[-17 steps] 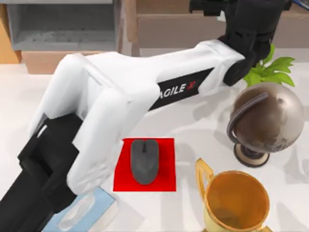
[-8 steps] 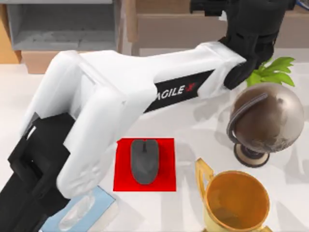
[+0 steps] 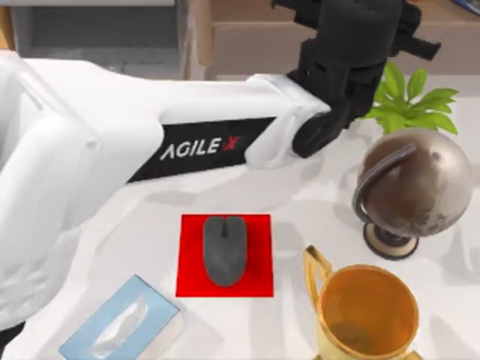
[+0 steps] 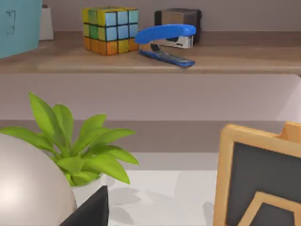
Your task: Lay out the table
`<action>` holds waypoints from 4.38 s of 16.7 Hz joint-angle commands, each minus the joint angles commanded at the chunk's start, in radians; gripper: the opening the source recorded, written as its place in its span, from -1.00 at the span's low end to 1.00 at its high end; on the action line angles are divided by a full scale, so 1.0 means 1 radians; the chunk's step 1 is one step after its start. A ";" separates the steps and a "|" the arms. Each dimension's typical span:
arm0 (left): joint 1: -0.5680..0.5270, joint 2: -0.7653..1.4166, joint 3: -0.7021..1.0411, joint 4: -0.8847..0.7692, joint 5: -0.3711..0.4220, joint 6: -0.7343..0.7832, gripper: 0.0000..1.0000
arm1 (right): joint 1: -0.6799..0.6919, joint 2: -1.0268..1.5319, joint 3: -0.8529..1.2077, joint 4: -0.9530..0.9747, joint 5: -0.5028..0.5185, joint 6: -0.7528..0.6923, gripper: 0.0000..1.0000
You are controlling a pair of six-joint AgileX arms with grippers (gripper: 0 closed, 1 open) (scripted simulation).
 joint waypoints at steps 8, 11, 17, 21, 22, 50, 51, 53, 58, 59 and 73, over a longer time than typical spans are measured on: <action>0.156 -0.493 -0.716 0.079 0.292 0.507 -1.00 | 0.000 0.000 0.000 0.000 0.000 0.000 1.00; 0.272 -0.588 -0.908 0.115 0.347 0.740 -1.00 | 0.000 0.000 0.000 0.000 0.000 0.000 1.00; 0.537 -0.559 -1.004 0.210 0.364 1.140 -1.00 | 0.000 0.000 0.000 0.000 0.000 0.000 1.00; 0.614 -0.437 -0.904 0.257 0.367 1.287 -1.00 | 0.000 0.000 0.000 0.000 0.000 0.000 1.00; 0.619 -0.411 -0.885 0.260 0.368 1.304 -1.00 | 0.000 0.000 0.000 0.000 0.000 0.000 1.00; 0.639 -0.281 -0.749 0.247 0.390 1.325 0.51 | 0.000 0.000 0.000 0.000 0.000 0.000 1.00; 0.639 -0.281 -0.749 0.247 0.390 1.325 0.66 | 0.000 0.000 0.000 0.000 0.000 0.000 1.00; 0.639 -0.281 -0.749 0.247 0.390 1.325 0.96 | 0.000 0.000 0.000 0.000 0.000 0.000 1.00; 0.639 -0.281 -0.749 0.247 0.390 1.325 1.00 | 0.000 0.000 0.000 0.000 0.000 0.000 1.00; 0.639 -0.281 -0.749 0.247 0.390 1.325 1.00 | 0.000 0.000 0.000 0.000 0.000 0.000 1.00; 0.606 -0.434 -0.955 0.298 0.358 1.316 1.00 | 0.000 0.000 0.000 0.000 0.000 0.000 1.00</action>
